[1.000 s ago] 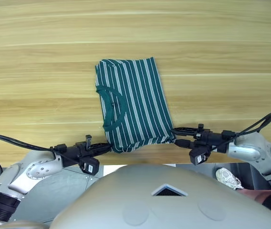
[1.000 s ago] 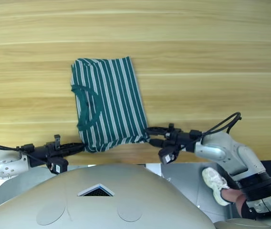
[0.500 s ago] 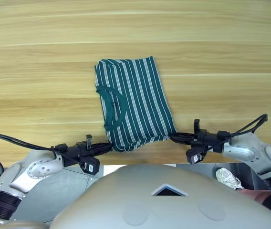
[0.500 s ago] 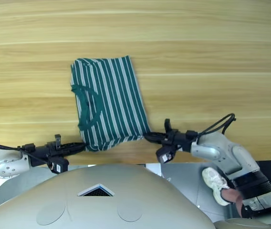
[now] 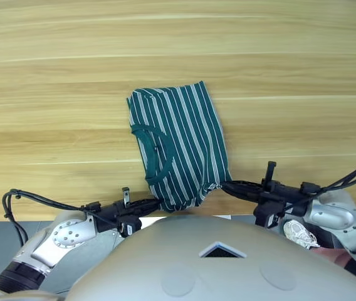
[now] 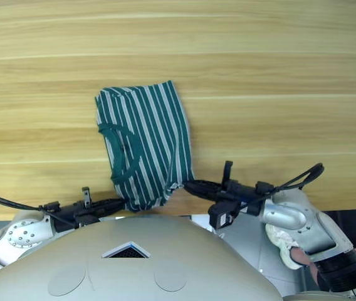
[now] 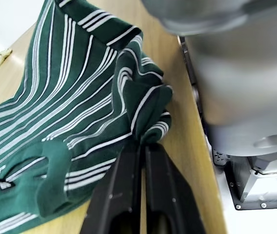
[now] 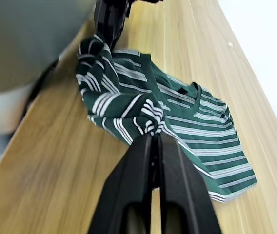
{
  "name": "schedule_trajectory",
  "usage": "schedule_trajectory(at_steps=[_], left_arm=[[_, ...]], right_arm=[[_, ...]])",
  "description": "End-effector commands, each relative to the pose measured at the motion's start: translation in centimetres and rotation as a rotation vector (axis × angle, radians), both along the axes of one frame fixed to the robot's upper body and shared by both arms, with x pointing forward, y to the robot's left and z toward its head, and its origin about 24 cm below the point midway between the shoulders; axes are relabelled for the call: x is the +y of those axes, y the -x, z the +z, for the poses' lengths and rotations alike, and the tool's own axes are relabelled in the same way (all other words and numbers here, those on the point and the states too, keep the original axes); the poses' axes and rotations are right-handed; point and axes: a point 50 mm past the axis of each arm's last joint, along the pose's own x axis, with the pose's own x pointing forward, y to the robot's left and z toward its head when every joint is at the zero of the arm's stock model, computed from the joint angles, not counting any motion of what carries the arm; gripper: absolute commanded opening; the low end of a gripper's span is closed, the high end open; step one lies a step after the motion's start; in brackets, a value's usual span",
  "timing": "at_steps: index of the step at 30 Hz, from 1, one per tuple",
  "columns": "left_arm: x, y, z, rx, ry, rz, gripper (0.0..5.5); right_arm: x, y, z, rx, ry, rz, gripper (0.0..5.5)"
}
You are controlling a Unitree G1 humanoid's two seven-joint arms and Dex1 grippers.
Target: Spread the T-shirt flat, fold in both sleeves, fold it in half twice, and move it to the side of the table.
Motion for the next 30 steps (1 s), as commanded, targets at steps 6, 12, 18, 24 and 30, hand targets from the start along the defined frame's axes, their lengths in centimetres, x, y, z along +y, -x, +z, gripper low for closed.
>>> schedule_trajectory(at_steps=[6,12,18,24,30], left_arm=[[0.2,-3.3,4.2,-0.118,0.274,0.245,0.0],[0.7,-5.6,4.1,-0.172,0.328,0.374,0.0],[1.3,-8.0,3.0,-0.232,0.304,0.494,0.0],[1.8,-11.1,1.9,-0.284,0.276,0.587,0.0],[2.4,-13.9,1.4,-0.322,0.266,0.697,0.0]], right_arm=[[0.0,-2.1,0.9,-0.074,-0.027,-0.058,0.0],[0.6,-5.0,1.4,-0.16,-0.063,-0.1,0.0],[1.4,-9.8,2.4,-0.244,-0.14,-0.208,0.0],[2.6,-13.8,2.4,-0.26,-0.214,-0.279,0.0],[4.1,-17.0,1.2,-0.272,-0.203,-0.336,0.0]])
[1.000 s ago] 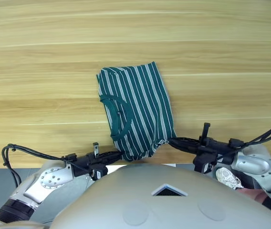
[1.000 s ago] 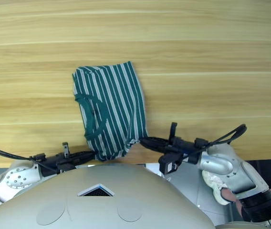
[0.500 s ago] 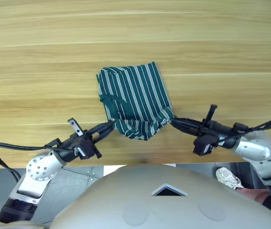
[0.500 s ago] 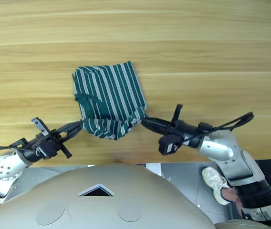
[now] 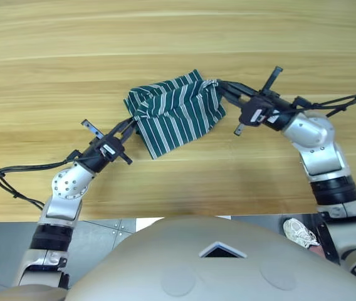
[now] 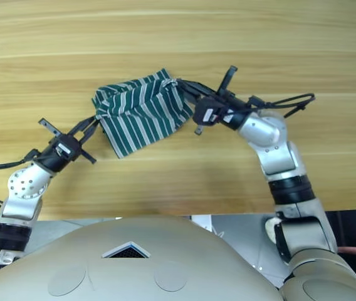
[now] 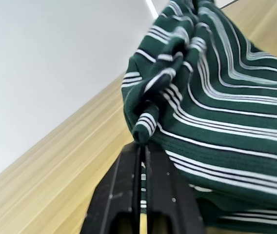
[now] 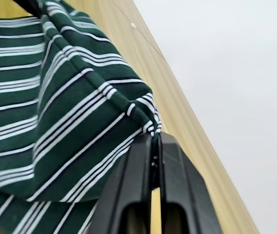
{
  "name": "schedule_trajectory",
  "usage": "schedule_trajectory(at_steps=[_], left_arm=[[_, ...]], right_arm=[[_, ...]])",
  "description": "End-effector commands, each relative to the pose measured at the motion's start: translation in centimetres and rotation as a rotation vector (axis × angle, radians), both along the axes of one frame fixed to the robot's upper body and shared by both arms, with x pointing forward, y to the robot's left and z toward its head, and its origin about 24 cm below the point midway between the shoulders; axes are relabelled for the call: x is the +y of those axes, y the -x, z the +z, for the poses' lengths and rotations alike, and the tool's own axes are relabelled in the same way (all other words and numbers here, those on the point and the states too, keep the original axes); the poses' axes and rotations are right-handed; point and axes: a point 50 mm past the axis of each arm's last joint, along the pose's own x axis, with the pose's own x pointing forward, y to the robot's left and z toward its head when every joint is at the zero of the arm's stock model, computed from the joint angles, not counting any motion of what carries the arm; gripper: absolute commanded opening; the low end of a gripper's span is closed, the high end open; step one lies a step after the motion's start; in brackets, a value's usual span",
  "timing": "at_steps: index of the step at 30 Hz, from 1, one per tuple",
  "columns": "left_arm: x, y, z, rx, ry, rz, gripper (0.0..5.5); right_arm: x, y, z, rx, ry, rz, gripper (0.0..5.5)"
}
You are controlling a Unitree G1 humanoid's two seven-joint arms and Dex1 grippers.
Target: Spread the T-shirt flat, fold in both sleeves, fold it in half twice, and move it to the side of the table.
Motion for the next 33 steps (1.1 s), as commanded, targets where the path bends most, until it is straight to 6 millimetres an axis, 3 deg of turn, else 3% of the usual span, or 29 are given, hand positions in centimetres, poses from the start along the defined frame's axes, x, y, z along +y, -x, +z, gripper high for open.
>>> schedule_trajectory(at_steps=[1,9,10,18,22,24,26,33], left_arm=[[0.5,-1.6,-0.5,0.004,-0.01,0.072,0.0],[-0.4,-2.5,-2.2,0.059,-0.007,0.094,0.0],[-0.4,-2.5,-2.4,0.071,-0.004,0.099,0.0],[0.1,-2.8,-2.6,0.09,0.058,0.18,1.36],[1.9,-2.5,-2.5,0.087,0.066,0.293,2.09],[3.6,-2.1,-2.5,0.076,0.058,0.407,2.44],[4.1,-1.9,-1.9,0.034,0.057,0.453,2.77],[-2.0,-4.5,3.3,-0.262,0.006,0.169,2.93]], right_arm=[[0.8,-2.0,-0.5,-0.013,0.019,-0.04,0.0],[2.5,-4.7,-2.2,-0.008,0.067,-0.084,0.0],[2.6,-4.9,-2.3,-0.011,0.07,-0.087,0.29],[3.5,-5.7,-3.0,-0.022,0.074,-0.115,1.64],[4.0,-6.7,-3.4,-0.033,0.048,-0.179,2.4],[3.3,-7.0,-3.2,-0.046,0.003,-0.234,2.48],[2.3,-6.4,-3.2,-0.064,-0.026,-0.254,2.48],[-1.8,-1.2,-4.2,-0.05,-0.064,-0.325,2.48]])
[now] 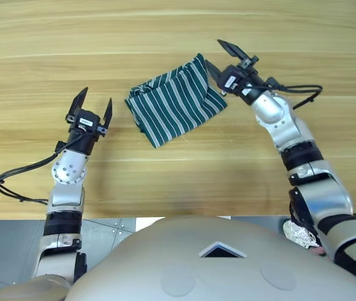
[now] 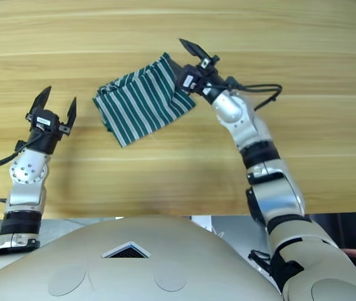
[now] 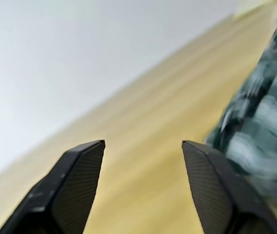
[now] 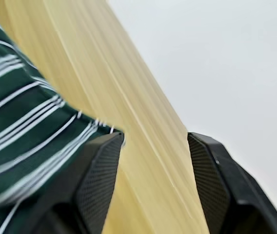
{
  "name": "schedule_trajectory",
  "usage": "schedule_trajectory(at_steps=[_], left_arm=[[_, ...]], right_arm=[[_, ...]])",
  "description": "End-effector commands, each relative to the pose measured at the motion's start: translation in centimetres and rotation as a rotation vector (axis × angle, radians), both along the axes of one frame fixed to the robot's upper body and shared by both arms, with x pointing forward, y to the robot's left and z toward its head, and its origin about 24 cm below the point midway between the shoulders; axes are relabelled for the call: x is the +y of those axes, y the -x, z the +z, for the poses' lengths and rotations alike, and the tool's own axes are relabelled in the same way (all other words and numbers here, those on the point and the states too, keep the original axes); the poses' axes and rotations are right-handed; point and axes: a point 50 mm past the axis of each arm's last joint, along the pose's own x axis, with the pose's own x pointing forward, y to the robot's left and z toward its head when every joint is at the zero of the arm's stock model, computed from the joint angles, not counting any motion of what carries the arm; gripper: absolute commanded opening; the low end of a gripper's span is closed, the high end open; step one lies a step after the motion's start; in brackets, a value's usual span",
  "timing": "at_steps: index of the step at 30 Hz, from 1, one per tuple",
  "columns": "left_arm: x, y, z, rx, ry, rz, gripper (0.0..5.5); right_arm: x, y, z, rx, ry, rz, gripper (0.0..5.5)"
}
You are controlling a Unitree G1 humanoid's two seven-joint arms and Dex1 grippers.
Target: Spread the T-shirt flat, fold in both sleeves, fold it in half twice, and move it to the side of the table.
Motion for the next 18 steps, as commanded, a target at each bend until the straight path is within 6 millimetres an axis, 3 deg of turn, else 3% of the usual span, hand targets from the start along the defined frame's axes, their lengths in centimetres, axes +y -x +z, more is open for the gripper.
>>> schedule_trajectory(at_steps=[1,5,9,14,18], left_arm=[[-4.0,-1.6,2.3,-0.136,-0.094,-0.178,2.93],[-7.5,-3.2,2.0,-0.169,-0.256,-0.344,2.93],[-10.2,-4.8,1.0,-0.173,-0.394,-0.462,2.93],[-12.0,-6.7,0.0,-0.164,-0.43,-0.499,2.93],[-11.9,-8.3,-0.9,-0.144,-0.465,-0.469,2.93]], right_arm=[[-2.2,2.7,-1.0,0.057,0.015,-0.046,2.48],[-2.5,4.2,-2.8,0.132,0.075,-0.055,2.48],[-2.1,3.7,-3.7,0.157,0.109,-0.062,2.48],[-0.8,1.9,-4.4,0.163,0.143,-0.054,2.48],[0.0,1.2,-4.0,0.133,0.147,-0.031,2.48]])
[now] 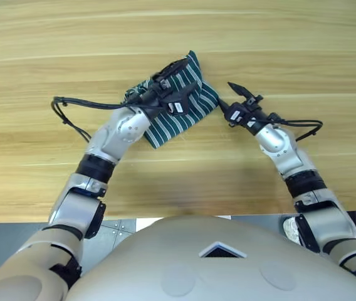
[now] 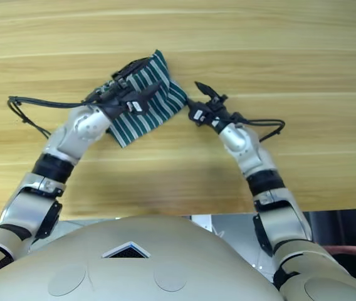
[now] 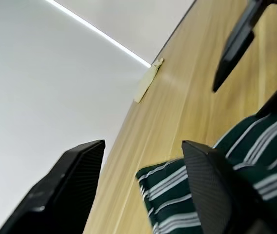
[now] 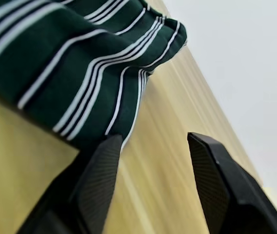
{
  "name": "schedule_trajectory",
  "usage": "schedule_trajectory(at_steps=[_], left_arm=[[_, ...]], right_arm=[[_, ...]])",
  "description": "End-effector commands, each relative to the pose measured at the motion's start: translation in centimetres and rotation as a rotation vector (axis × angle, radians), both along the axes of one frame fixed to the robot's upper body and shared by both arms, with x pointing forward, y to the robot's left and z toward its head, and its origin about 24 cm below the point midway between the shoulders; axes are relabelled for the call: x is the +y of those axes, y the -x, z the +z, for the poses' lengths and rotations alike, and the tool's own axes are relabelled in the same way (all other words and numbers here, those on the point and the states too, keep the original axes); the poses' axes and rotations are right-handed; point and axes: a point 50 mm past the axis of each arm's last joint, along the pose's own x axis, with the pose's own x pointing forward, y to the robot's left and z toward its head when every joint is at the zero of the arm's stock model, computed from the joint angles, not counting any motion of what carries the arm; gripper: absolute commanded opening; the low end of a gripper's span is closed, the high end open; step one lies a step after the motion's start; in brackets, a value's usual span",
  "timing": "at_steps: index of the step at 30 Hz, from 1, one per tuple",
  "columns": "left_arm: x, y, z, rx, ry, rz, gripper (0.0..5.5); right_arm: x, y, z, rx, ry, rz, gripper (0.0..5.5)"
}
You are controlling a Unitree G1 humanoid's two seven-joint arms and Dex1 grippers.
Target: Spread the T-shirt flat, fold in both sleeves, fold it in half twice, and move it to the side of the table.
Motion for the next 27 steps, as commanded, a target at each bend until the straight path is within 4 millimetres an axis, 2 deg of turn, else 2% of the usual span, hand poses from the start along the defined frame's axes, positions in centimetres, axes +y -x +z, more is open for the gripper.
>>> schedule_trajectory(at_steps=[1,9,12,20,27], left_arm=[[0.3,-1.6,-0.6,-0.005,-0.033,0.04,2.93],[0.9,-2.8,-0.9,-0.031,-0.005,0.095,2.93],[0.9,-2.7,-1.0,-0.036,0.014,0.101,2.93],[0.4,-2.5,-1.7,-0.016,0.018,0.1,2.93],[0.3,-2.4,-1.8,-0.015,0.01,0.093,2.93]], right_arm=[[0.7,-0.6,0.5,-0.034,0.008,0.029,2.48],[1.8,-0.5,3.1,-0.127,-0.007,0.096,2.48],[2.1,-1.0,3.4,-0.13,0.008,0.105,2.48],[2.3,-2.3,-0.3,0.041,0.115,0.102,2.48],[2.2,-2.2,-1.5,0.112,0.154,0.143,2.48]])
